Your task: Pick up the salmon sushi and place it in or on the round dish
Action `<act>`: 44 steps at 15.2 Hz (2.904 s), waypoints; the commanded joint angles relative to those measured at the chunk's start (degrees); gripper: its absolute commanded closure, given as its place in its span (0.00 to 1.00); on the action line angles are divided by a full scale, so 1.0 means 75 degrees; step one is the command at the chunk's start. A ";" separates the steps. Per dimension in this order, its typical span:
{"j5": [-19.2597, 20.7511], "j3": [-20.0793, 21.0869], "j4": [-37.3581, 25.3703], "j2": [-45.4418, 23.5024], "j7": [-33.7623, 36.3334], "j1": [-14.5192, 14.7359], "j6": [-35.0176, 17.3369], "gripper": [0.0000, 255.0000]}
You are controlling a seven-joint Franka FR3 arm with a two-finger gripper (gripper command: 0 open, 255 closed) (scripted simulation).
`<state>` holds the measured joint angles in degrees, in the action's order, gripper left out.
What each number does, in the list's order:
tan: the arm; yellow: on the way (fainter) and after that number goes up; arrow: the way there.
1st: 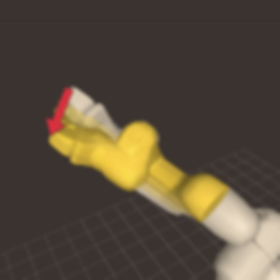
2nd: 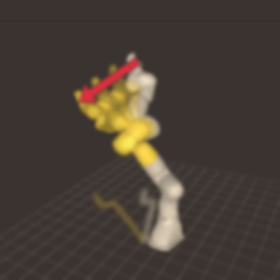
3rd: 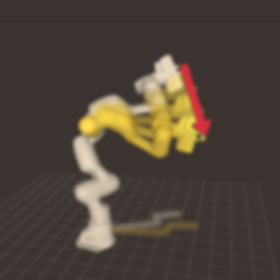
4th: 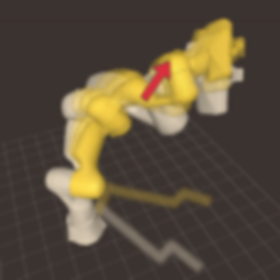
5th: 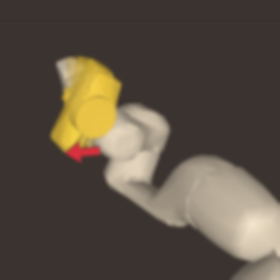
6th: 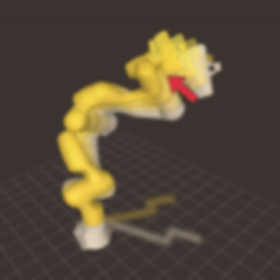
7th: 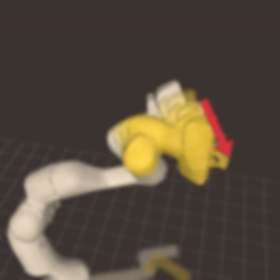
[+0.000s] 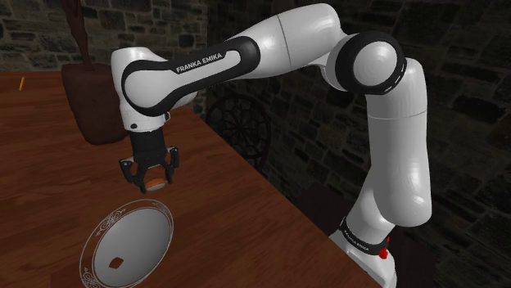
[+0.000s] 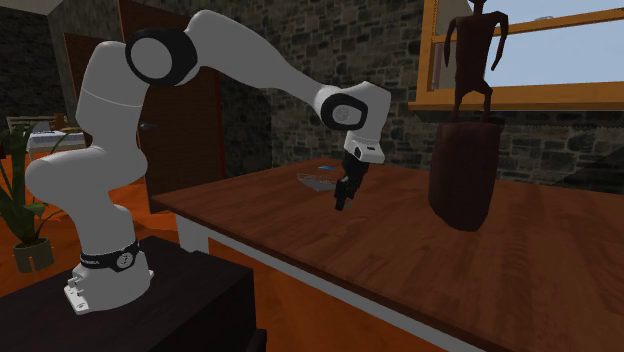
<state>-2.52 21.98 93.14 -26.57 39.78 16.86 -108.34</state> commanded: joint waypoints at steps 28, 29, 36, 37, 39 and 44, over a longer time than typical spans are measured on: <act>-0.0134 0.0106 -0.1591 0.0474 0.0222 -0.0003 0.2021 1.00; -0.0134 0.0109 -0.1666 0.0475 0.0233 0.0001 0.2095 1.00; -0.0424 0.0510 -0.0589 0.1161 0.1124 0.0528 0.1495 1.00; -0.0456 0.0569 -0.0483 0.1227 0.1260 0.0614 0.1422 1.00; -0.0513 0.0689 -0.0302 0.1336 0.1541 0.0793 0.1285 1.00; -0.0576 0.0890 -0.0001 0.1439 0.2020 0.1114 0.0978 1.00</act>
<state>-6.80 28.55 92.70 -15.78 54.60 25.01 -100.53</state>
